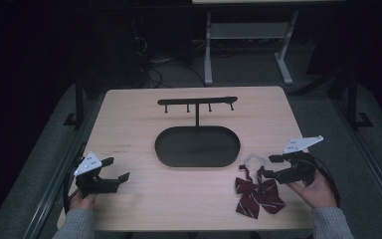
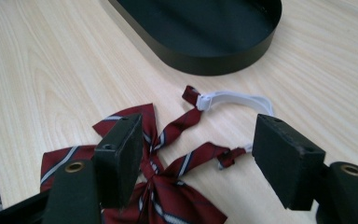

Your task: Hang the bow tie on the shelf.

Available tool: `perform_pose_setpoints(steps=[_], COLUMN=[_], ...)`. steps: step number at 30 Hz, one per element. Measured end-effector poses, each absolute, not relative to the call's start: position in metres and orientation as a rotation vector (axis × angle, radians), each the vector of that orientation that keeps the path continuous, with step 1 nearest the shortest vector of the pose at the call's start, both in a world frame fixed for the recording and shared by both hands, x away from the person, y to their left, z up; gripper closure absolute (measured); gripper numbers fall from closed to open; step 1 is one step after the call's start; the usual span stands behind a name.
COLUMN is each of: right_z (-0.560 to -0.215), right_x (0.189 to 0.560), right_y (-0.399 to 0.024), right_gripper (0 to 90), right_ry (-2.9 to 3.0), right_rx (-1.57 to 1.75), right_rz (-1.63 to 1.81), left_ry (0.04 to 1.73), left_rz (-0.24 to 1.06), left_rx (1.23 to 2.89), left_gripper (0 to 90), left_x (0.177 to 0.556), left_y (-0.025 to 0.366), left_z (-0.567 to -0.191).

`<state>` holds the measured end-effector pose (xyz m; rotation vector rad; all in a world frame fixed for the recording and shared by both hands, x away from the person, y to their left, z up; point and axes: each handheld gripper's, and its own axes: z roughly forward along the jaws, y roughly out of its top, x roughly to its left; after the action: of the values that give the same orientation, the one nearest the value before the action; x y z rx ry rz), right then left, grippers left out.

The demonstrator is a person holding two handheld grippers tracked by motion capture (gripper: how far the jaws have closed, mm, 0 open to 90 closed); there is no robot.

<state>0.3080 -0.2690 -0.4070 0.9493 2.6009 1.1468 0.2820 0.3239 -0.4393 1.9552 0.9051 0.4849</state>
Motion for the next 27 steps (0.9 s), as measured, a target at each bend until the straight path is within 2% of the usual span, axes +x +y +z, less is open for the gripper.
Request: perform_pose_setpoints(steps=[13, 27], right_z=[-0.4, -0.423], right_x=[0.333, 0.364], right_y=[-0.256, -0.253], right_gripper=[35.6, 39.6], right_ry=[2.65, 2.686], right_rx=[0.91, 1.011], right_rz=[1.092, 1.004], left_ry=[0.917, 0.915], left_rz=[0.476, 0.474], left_rx=[1.955, 1.96], left_gripper=[13.0, 13.0], left_x=[0.283, 0.283], left_y=[0.323, 0.323], left_z=[-0.44, -0.44])
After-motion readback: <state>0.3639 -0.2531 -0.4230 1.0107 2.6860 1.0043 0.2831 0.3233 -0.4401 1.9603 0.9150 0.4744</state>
